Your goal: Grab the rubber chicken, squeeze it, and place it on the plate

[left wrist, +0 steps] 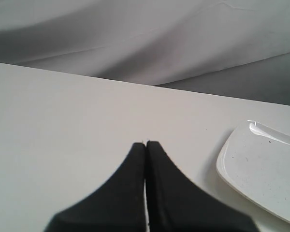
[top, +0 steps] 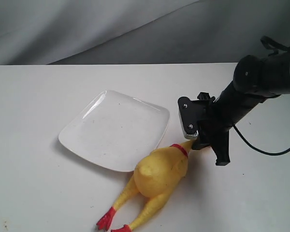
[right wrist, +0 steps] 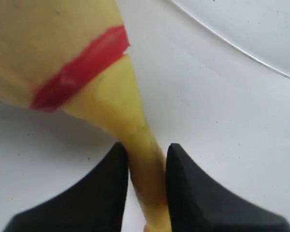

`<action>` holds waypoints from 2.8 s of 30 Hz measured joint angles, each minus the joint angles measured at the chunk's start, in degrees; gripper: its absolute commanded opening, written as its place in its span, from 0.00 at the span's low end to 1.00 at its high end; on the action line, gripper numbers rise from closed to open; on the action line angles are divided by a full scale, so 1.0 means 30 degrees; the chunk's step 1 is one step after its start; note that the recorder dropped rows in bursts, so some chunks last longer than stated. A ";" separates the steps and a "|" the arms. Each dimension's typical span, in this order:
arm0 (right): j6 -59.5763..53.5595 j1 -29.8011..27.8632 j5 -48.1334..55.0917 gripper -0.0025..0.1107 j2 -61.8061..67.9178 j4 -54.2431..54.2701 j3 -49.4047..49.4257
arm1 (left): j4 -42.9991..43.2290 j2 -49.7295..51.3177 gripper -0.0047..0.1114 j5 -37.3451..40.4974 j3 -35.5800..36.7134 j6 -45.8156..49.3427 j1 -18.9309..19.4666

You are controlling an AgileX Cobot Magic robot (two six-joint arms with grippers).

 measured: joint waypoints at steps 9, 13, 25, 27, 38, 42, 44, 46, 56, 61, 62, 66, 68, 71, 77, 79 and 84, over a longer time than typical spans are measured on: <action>0.0080 0.0039 0.2810 0.02 -0.1693 -0.0891 0.0000 | 0.0000 0.0000 0.05 0.0000 0.0000 0.0000 0.0000; 0.0986 0.0039 0.4941 0.02 -0.3776 -0.1005 0.0024 | 0.0000 0.0000 0.05 0.0000 0.0000 0.0000 0.0000; 0.4436 0.0039 0.7231 0.02 -1.1442 0.3675 0.0024 | 0.0000 0.0000 0.05 0.0000 0.0000 0.0000 0.0000; 0.5870 0.0039 0.7231 0.02 -1.2233 0.4348 0.0024 | 0.0000 0.0000 0.05 0.0000 0.0000 0.0000 0.0000; 0.9459 0.0039 0.7269 0.02 -1.2976 0.4718 0.0024 | 0.0693 0.0000 0.05 -0.0365 0.0000 0.0355 0.0000; 0.9536 0.0039 0.7043 0.02 -1.2976 0.5213 0.0024 | 0.0921 0.0000 0.05 -0.2480 0.0000 0.0499 0.0000; 0.9536 0.0039 0.7013 0.02 -1.2976 0.5640 0.0024 | 0.0996 0.0000 0.05 -0.3571 0.0000 0.0535 0.0000; 0.9536 0.0039 0.7048 0.02 -1.2976 0.6077 0.0024 | 0.0996 0.0000 0.05 -0.4282 0.0000 0.0535 0.0000; 1.0214 0.0039 0.7025 0.02 -1.2976 0.6906 0.2390 | 0.3081 0.0000 0.05 -1.4612 0.0000 -0.8766 0.0000; 1.0508 0.0039 0.6862 0.02 -1.2976 0.7851 0.2457 | 1.6155 0.0000 0.07 -1.8331 -0.0046 -1.4191 0.0000; 1.0839 0.0039 0.6862 0.02 -1.2844 0.7935 0.2457 | 2.0257 0.0115 0.10 -1.8605 -0.0472 -1.6365 0.0000; 1.1750 0.0039 0.7389 0.02 -1.1340 0.8086 0.2457 | 2.5042 0.2694 0.31 -2.1736 -0.3183 -1.8621 0.0000; 1.1868 0.0039 0.7581 0.02 -1.0637 0.8086 0.2457 | 2.7944 0.4002 0.44 -2.2398 -0.4933 -1.9479 0.0000; 1.1868 0.0039 0.7656 0.02 -0.9793 0.8086 0.2457 | 3.1487 0.6224 0.63 -2.2312 -0.7137 -2.1685 -0.0652; 1.1868 0.0039 0.7698 0.02 -0.9269 0.8499 0.2457 | 3.2570 1.0831 0.66 -2.2170 -0.9161 -2.1674 -0.2460; 1.1868 0.0039 0.7820 0.02 -0.9269 0.8736 0.2457 | 3.2652 1.2490 0.66 -2.2170 -0.9396 -2.0338 -0.3273; 1.1868 0.0039 0.8582 0.02 -0.9269 0.9404 0.2457 | 3.2869 1.5780 0.66 -2.0353 -0.9776 -1.5254 -0.5808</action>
